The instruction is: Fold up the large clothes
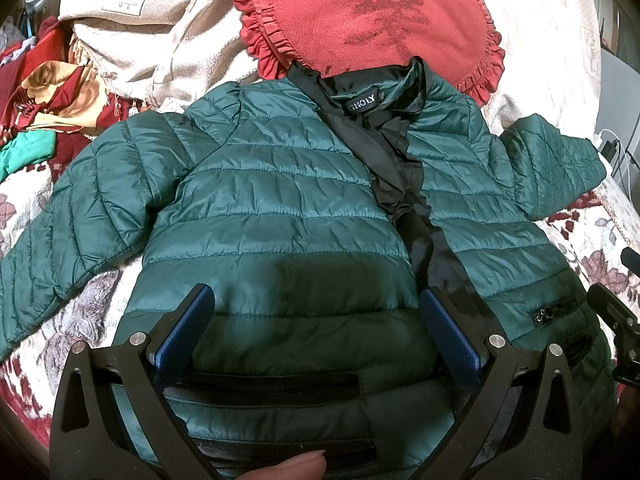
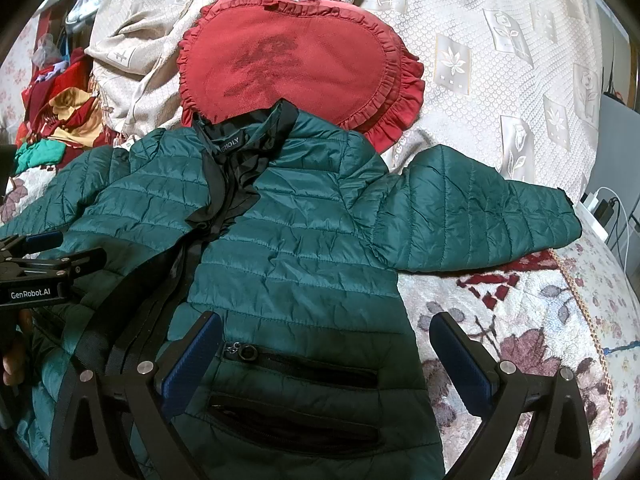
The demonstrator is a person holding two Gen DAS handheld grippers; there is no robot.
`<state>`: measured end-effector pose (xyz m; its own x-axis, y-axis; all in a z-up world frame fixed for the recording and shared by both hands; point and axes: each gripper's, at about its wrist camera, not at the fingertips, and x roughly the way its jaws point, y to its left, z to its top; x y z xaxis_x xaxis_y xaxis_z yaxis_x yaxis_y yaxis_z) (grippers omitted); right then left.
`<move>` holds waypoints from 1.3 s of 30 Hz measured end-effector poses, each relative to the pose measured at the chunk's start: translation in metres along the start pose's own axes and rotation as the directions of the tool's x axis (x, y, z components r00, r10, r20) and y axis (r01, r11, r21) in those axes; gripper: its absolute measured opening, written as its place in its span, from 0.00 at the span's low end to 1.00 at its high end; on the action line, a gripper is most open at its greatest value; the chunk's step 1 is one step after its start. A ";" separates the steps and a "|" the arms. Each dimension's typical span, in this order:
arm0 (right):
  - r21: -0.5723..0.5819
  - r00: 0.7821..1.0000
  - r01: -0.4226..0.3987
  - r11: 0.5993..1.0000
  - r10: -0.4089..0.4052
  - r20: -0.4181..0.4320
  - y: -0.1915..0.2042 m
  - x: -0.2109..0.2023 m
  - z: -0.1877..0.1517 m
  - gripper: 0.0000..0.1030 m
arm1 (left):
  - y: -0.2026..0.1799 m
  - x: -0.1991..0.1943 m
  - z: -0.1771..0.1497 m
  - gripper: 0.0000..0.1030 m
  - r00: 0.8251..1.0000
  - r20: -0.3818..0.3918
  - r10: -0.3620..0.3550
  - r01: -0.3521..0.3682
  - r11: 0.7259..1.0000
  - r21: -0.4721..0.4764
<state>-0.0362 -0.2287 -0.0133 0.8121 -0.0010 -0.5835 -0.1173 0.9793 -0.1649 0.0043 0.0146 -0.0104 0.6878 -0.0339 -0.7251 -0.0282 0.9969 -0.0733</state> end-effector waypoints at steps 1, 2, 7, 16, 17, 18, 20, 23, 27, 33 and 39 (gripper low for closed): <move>0.001 1.000 0.000 1.000 0.000 0.000 0.000 0.000 0.000 1.00 | 0.000 0.000 0.000 1.00 1.000 -0.001 0.000 0.000 1.000 0.000; 0.001 1.000 0.000 1.000 0.000 0.002 0.000 0.000 0.000 1.00 | 0.000 0.000 0.000 1.00 1.000 -0.001 0.000 0.000 1.000 0.000; 0.001 1.000 0.000 1.000 0.000 0.003 0.001 -0.002 0.000 1.00 | 0.000 0.000 0.000 1.00 1.000 0.000 0.000 0.000 1.000 0.000; 0.001 1.000 -0.021 1.000 0.021 0.019 0.003 -0.001 0.005 1.00 | 0.007 0.001 -0.003 1.00 1.000 0.001 -0.003 0.003 1.000 -0.018; -0.009 1.000 -0.022 1.000 0.022 0.021 0.005 0.000 0.004 1.00 | 0.009 0.001 -0.003 1.00 1.000 0.002 -0.004 0.004 1.000 -0.022; -0.016 1.000 -0.019 1.000 0.019 0.019 0.008 0.001 0.003 1.00 | 0.011 0.002 -0.003 1.00 1.000 0.001 -0.006 0.006 1.000 -0.026; -0.025 1.000 -0.012 1.000 0.012 0.011 0.011 0.003 0.001 1.00 | 0.012 0.001 -0.004 1.00 1.000 0.001 -0.008 0.008 1.000 -0.030; -0.020 1.000 0.005 1.000 -0.005 0.009 0.011 0.005 -0.001 1.00 | 0.012 0.001 -0.003 1.00 1.000 0.000 -0.010 0.010 1.000 -0.026; -0.019 1.000 0.009 1.000 -0.009 0.005 0.009 0.005 0.000 1.00 | 0.011 0.001 -0.002 1.00 1.000 -0.004 -0.009 0.008 1.000 -0.027; -0.010 1.000 0.000 1.000 0.000 0.010 0.009 0.004 0.000 1.00 | 0.012 0.000 -0.002 1.00 1.000 -0.005 -0.008 0.008 1.000 -0.025; -0.018 1.000 0.001 1.000 -0.001 0.007 0.010 0.005 -0.001 1.00 | 0.011 0.001 -0.003 1.00 1.000 -0.006 -0.007 0.007 1.000 -0.023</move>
<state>-0.0337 -0.2193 -0.0190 0.8165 -0.0007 -0.5774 -0.1267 0.9754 -0.1804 0.0024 0.0253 -0.0139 0.6838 -0.0415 -0.7285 -0.0399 0.9948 -0.0941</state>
